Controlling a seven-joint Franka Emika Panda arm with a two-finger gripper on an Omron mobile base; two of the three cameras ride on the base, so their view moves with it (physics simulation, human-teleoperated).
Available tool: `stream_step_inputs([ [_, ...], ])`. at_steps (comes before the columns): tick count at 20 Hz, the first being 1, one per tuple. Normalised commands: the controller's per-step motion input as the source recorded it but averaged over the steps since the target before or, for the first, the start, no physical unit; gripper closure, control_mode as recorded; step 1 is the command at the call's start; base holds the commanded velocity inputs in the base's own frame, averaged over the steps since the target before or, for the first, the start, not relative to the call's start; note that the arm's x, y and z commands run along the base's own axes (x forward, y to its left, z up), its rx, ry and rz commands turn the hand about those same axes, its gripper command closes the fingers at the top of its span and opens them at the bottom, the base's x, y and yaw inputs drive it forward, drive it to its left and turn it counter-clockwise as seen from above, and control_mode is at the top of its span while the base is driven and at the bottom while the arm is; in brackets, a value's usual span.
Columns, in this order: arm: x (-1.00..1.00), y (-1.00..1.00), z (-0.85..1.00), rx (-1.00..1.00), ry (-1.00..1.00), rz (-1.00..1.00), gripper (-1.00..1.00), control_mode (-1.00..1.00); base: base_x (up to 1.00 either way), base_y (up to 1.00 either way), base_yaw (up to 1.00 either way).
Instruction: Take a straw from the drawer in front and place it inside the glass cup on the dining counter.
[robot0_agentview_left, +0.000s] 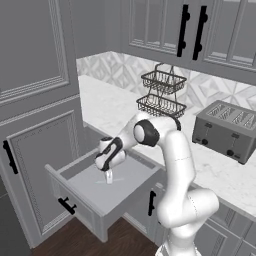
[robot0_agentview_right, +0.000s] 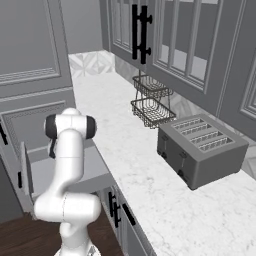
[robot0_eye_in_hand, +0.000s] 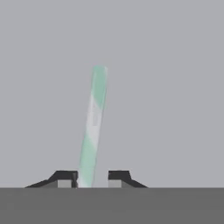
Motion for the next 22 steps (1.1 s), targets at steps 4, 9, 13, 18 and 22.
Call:
stream_step_inputs([
  [4,0.0,0.87,-0.49,0.0,0.0,0.1,1.0,-1.0,0.0,0.0,0.0],
  [9,-0.16,0.55,-0.04,0.0,-0.17,0.02,1.0,-1.0,0.0,0.0,0.0],
  [13,-0.74,-0.36,0.12,0.02,-0.33,-0.15,1.0,-1.0,0.0,0.0,0.0],
  [18,-0.87,-0.98,0.09,0.15,-0.42,-0.15,1.0,-1.0,0.0,0.0,0.0],
  [22,-0.7,-0.46,0.87,0.09,-0.29,0.02,1.0,-1.0,0.0,0.0,0.0],
])
